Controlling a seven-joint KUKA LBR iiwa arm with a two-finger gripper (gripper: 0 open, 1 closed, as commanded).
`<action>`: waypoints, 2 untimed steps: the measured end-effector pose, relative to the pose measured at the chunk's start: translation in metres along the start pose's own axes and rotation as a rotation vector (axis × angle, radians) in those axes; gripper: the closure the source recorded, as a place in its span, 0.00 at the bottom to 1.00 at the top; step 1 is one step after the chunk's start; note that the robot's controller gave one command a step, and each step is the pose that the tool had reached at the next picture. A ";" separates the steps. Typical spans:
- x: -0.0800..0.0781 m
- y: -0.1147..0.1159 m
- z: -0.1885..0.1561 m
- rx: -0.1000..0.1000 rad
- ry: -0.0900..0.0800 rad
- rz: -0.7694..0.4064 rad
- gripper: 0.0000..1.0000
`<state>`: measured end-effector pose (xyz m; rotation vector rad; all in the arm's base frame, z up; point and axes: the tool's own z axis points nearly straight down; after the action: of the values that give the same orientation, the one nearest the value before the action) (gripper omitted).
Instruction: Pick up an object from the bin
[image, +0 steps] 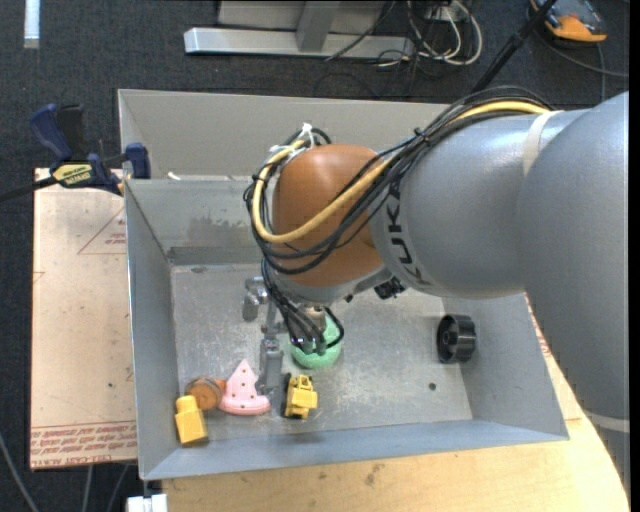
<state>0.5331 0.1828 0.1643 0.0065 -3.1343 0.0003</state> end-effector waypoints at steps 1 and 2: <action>-0.002 -0.001 -0.005 -0.001 -0.007 0.003 0.00; 0.009 -0.006 0.028 -0.003 -0.014 -0.062 0.00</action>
Offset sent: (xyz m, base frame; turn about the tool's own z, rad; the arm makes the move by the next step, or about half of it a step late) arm -0.0289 -0.0165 -0.0773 -0.1483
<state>0.5235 0.1763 0.1367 0.1036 -3.1464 -0.0042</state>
